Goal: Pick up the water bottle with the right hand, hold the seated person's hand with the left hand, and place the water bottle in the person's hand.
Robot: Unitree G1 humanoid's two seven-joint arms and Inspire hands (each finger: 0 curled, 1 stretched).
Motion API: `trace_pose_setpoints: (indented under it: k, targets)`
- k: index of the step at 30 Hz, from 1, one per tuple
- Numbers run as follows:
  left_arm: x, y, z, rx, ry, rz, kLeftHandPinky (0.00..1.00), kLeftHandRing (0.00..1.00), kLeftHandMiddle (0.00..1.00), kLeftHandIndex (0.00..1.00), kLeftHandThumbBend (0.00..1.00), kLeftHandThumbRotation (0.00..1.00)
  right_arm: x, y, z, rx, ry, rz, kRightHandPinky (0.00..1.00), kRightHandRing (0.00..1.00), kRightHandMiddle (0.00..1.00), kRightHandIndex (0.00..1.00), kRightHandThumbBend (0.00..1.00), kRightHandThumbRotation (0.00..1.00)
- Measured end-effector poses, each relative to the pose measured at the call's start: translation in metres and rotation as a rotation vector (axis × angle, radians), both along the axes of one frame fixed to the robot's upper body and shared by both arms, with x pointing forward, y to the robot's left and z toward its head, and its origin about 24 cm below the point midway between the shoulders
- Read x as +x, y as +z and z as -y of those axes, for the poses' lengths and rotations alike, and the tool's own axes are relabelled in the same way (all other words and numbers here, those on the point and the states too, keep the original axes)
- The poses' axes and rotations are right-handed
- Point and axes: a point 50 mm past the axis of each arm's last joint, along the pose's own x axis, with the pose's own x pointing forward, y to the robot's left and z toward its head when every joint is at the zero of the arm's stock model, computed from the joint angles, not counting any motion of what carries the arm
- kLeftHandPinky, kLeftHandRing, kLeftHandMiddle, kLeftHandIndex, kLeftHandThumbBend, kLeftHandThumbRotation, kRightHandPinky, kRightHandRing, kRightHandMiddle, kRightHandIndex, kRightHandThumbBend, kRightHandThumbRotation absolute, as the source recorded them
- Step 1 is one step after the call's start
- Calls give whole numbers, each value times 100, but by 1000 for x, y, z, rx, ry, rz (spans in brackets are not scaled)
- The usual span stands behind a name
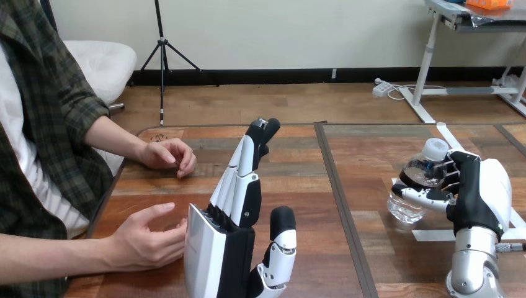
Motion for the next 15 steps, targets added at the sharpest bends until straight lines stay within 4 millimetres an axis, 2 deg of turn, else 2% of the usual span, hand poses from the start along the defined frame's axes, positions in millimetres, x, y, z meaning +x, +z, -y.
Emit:
trace_pose_setpoints:
  k: [15]
  targets:
    - [0, 0, 0, 0, 1, -1, 79, 91, 92, 100, 0, 100, 3, 12, -8, 2, 60, 102, 40, 42, 46, 45, 77, 0]
